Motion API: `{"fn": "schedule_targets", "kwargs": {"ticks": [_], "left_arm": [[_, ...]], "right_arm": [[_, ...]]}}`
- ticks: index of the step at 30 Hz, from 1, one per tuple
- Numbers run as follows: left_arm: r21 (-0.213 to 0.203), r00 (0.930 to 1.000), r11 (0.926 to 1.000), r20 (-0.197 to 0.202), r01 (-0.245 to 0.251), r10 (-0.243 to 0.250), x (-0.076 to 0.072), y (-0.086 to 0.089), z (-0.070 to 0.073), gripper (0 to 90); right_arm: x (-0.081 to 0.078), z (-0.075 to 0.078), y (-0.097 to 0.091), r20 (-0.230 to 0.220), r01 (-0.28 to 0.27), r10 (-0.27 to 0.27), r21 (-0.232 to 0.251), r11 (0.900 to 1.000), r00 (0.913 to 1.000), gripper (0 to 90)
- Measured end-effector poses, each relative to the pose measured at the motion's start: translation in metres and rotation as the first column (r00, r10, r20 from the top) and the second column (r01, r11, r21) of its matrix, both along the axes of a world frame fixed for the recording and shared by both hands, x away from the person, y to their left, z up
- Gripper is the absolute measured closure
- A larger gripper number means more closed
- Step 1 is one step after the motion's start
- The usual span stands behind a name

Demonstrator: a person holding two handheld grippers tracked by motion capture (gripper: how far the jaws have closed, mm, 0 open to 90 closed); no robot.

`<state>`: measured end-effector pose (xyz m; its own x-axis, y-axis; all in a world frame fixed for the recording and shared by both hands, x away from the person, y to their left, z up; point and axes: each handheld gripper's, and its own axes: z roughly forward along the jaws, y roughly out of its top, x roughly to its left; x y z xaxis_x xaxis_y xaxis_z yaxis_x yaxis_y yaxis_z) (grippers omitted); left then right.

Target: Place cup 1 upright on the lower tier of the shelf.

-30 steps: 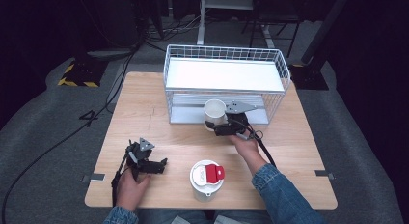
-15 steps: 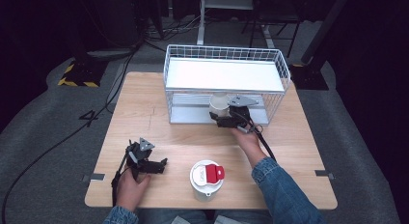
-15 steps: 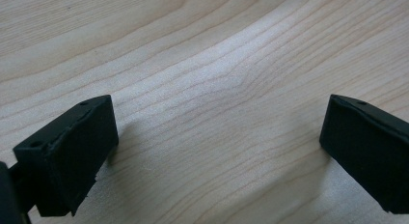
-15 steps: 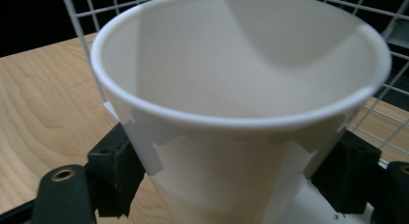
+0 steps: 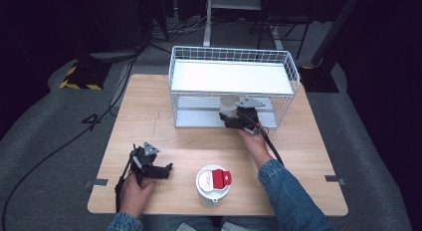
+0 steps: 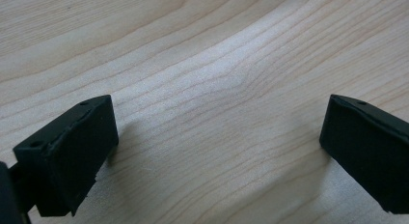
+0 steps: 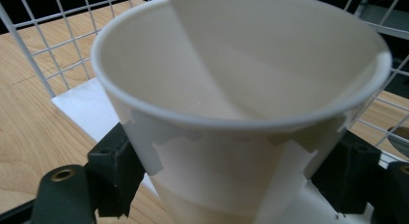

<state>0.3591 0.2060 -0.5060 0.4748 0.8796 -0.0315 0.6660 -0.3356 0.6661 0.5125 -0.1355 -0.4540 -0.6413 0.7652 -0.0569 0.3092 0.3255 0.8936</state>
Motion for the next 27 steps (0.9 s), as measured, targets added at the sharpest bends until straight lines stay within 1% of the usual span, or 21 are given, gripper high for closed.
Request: {"fn": "schedule_targets", "kwargs": {"ticks": [2, 5, 8, 10, 12, 17, 20, 23, 27], "left_arm": [[0.001, 1.0000, 1.0000, 0.000, 0.001, -0.001, 0.000, 0.000, 0.000, 0.4], [0.000, 1.0000, 1.0000, 0.000, 0.000, 0.000, 0.000, 0.000, 0.000, 0.4], [0.000, 1.0000, 1.0000, 0.000, 0.000, 0.000, 0.000, 0.000, 0.000, 0.4], [0.000, 1.0000, 1.0000, 0.000, 0.000, 0.000, 0.000, 0.000, 0.000, 0.4], [0.000, 1.0000, 1.0000, 0.000, 0.000, 0.000, 0.000, 0.000, 0.000, 0.4], [0.000, 1.0000, 1.0000, 0.000, 0.000, 0.000, 0.000, 0.000, 0.000, 0.4], [0.001, 1.0000, 1.0000, -0.001, 0.001, -0.001, 0.000, 0.000, 0.000, 0.4], [0.001, 1.0000, 1.0000, -0.001, 0.001, -0.001, 0.000, 0.000, 0.000, 0.4], [0.000, 1.0000, 1.0000, 0.000, 0.000, 0.000, 0.000, 0.000, 0.000, 0.4]], "right_arm": [[0.002, -0.001, 0.000, -0.001, 0.009, -0.009, 0.006, 0.9999, 1.0000, 22.5], [0.004, -0.003, -0.001, 0.001, 0.016, -0.016, -0.001, 0.9999, 0.9999, 22.5], [0.006, -0.004, -0.001, -0.003, 0.027, -0.027, 0.008, 0.9996, 0.9996, 22.5], [0.007, -0.006, -0.001, -0.006, 0.031, -0.031, 0.005, 0.9995, 0.9995, 22.5], [0.008, -0.007, -0.001, -0.001, 0.031, -0.031, -0.003, 0.9995, 0.9995, 22.5], [0.009, -0.008, 0.000, 0.019, 0.037, -0.037, -0.002, 0.9993, 0.9991, 22.5], [0.009, -0.010, 0.001, 0.009, 0.039, -0.039, -0.003, 0.9992, 0.9992, 22.5], [0.010, -0.012, 0.002, 0.009, 0.038, -0.038, -0.011, 0.9992, 0.9992, 22.5], [0.014, -0.015, 0.002, 0.007, 0.047, -0.047, -0.001, 0.9989, 0.9989, 22.5]]}}
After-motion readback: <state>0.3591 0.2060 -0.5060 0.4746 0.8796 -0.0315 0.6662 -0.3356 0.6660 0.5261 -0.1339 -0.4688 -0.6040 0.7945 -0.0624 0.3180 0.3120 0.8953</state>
